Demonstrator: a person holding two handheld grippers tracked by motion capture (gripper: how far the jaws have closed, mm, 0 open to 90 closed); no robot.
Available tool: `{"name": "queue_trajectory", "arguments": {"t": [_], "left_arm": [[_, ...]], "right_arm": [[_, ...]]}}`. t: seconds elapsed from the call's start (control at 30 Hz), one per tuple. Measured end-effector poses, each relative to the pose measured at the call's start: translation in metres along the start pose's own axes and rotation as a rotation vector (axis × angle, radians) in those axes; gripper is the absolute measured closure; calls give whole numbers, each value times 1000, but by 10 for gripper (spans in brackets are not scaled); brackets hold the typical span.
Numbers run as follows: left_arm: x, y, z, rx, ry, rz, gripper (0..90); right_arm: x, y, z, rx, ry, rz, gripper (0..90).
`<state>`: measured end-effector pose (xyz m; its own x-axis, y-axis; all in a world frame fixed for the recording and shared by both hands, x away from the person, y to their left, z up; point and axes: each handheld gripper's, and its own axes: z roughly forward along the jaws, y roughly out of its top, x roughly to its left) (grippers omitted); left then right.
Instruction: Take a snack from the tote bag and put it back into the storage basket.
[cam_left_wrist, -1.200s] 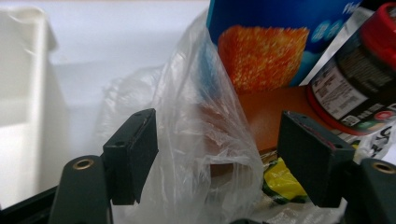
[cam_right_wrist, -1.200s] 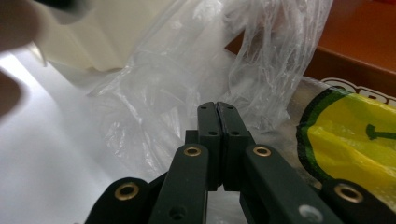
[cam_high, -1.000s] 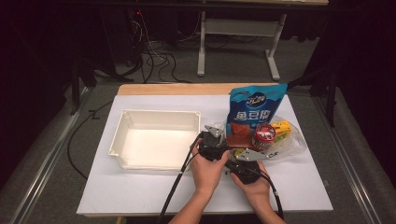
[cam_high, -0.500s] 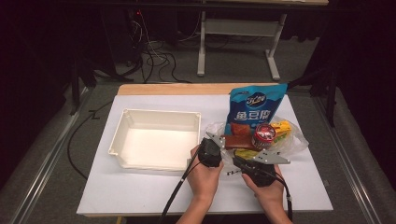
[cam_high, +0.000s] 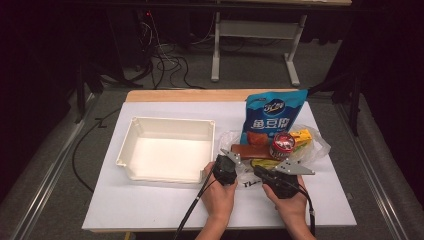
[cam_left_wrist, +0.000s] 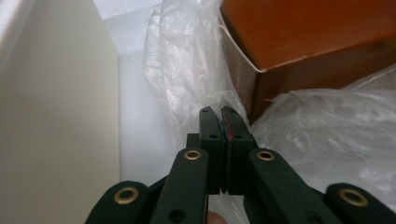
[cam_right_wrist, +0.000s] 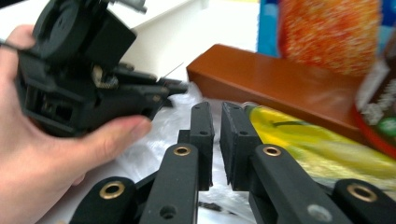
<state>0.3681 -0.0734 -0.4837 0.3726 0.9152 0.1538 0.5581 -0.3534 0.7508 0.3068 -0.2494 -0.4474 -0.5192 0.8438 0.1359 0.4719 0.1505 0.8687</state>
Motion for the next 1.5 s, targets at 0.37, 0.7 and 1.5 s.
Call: {"name": "queue_trajectory", "arguments": {"t": [0.37, 0.7, 1.5], "left_arm": [[-2, 0, 0, 3, 1, 20, 891], [10, -1, -12, -19, -76, -61, 710], [39, 8, -74, -192, -222, -117, 667]], "right_arm": [[-22, 5, -19, -47, -63, 36, 792], [-33, 8, -30, -68, -74, 23, 750], [-51, 13, -48, -119, -137, 49, 619]]}}
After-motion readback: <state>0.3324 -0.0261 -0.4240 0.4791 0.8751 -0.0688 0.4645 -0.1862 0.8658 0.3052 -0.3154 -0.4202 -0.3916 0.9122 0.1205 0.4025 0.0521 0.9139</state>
